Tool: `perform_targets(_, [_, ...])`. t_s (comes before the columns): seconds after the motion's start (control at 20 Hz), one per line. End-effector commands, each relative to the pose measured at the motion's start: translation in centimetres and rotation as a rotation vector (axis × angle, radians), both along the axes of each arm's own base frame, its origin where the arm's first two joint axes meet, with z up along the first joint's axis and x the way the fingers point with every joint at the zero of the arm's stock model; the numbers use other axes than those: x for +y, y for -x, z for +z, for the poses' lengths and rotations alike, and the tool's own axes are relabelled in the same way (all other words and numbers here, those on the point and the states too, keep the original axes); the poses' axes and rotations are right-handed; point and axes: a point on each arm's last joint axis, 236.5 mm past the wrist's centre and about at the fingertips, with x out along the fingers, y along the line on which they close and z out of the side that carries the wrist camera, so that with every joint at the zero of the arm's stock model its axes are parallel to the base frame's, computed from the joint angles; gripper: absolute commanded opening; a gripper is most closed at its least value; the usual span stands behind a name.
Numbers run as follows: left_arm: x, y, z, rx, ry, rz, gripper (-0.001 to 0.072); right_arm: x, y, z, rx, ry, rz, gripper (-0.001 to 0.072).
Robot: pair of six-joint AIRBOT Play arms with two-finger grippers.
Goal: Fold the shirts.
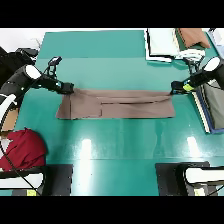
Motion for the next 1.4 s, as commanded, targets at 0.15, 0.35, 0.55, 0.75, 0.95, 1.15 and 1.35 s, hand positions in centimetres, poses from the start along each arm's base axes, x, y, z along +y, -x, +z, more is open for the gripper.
perform_targets(0.15, [-1.0, -1.1, 3.2, 0.002, 0.056, 0.018, 0.048, -1.7, 0.1, 2.0, -0.046, -0.221, -0.042, 0.0457])
perform_targets(0.35, [-3.2, -0.7, 4.1, 0.018, 0.156, 0.011, 0.0234, -5.3, 4.4, -2.1, 0.048, -0.369, -0.206, 0.0559])
perform_targets(0.55, [-7.2, -0.2, 3.9, -0.002, 0.157, -0.064, 0.0022, -3.9, 6.9, -6.0, 0.154, -0.543, -0.246, 0.0557])
perform_targets(0.75, [-12.6, 1.0, 2.8, 0.02, 0.181, -0.102, 0.0022, 1.0, 5.6, -7.7, 0.171, -0.632, -0.167, 0.055])
perform_targets(0.95, [-17.9, 1.9, 0.4, 0.032, 0.197, -0.136, 0.0022, 3.9, 3.5, -7.5, 0.082, -0.591, -0.085, 0.0088])
perform_targets(1.15, [-22.3, 1.8, -1.6, 0.057, 0.213, -0.188, 0.0021, 3.4, 1.5, -1.0, -0.091, -0.529, -0.01, 0.002])
perform_targets(1.35, [-25.7, 0.9, -3.4, 0.08, 0.232, -0.224, 0.0021, 6.0, -0.1, 9.6, -0.273, -0.491, 0.115, 0.002])
